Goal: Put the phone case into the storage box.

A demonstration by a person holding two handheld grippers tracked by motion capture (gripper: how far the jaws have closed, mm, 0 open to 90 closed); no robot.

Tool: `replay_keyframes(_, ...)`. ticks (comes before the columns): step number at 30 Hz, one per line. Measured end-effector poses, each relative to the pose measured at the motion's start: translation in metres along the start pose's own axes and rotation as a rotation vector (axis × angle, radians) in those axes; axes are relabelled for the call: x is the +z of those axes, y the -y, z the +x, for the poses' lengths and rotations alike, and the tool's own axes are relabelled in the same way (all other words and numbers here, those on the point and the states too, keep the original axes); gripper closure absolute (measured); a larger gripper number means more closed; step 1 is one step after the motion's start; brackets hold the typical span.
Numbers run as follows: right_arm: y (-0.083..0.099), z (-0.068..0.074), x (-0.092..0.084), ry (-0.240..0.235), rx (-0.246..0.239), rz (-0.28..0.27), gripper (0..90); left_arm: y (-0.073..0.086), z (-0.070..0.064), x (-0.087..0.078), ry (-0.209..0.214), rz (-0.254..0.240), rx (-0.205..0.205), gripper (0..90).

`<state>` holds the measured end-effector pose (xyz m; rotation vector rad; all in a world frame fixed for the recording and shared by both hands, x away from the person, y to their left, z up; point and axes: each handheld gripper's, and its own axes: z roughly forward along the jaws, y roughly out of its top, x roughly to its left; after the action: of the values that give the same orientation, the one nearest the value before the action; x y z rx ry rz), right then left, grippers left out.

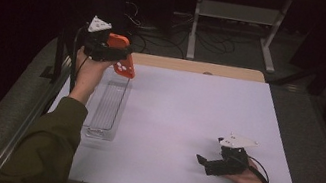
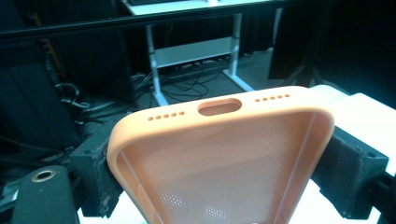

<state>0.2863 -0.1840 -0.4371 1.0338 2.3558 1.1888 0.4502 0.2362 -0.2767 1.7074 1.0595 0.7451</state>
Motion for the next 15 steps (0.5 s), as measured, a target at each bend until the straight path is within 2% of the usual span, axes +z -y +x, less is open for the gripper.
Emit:
replay_keyframes(14, 0.0, 0.0, 0.0, -0.001, 0.005, -0.003, 1.2, 0.01, 0.013, 0.013, -0.101, 0.039, -0.036, 14.2)
replay_keyframes(15, 0.0, 0.0, 0.0, -0.003, 0.01, -0.005, 1.2, 0.011, 0.014, 0.015, -0.107, 0.049, -0.028, 14.2)
